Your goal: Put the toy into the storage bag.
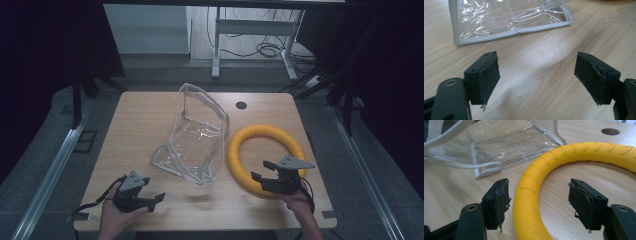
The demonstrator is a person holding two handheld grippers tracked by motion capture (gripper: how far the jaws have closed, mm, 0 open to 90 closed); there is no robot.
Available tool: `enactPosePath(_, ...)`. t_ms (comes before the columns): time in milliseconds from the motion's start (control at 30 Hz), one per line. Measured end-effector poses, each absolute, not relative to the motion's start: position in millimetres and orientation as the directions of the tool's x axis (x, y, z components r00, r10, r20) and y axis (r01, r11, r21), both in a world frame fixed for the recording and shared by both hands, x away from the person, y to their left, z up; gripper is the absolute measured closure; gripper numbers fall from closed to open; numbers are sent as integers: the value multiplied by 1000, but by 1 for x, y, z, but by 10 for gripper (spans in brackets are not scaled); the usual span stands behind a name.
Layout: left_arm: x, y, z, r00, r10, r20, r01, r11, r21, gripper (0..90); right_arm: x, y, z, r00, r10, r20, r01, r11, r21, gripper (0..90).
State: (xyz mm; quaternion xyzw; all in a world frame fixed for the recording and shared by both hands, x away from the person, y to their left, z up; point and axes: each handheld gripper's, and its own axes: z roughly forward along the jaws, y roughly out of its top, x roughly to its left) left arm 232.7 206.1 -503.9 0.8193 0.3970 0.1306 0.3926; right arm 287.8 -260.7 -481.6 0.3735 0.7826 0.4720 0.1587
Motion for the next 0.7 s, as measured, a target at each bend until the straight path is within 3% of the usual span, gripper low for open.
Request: enactPosePath(700, 231, 207, -503, 654, 750, -97, 546, -379, 748, 200, 287, -268, -490, -644, 748, 163, 491, 240, 837, 342)
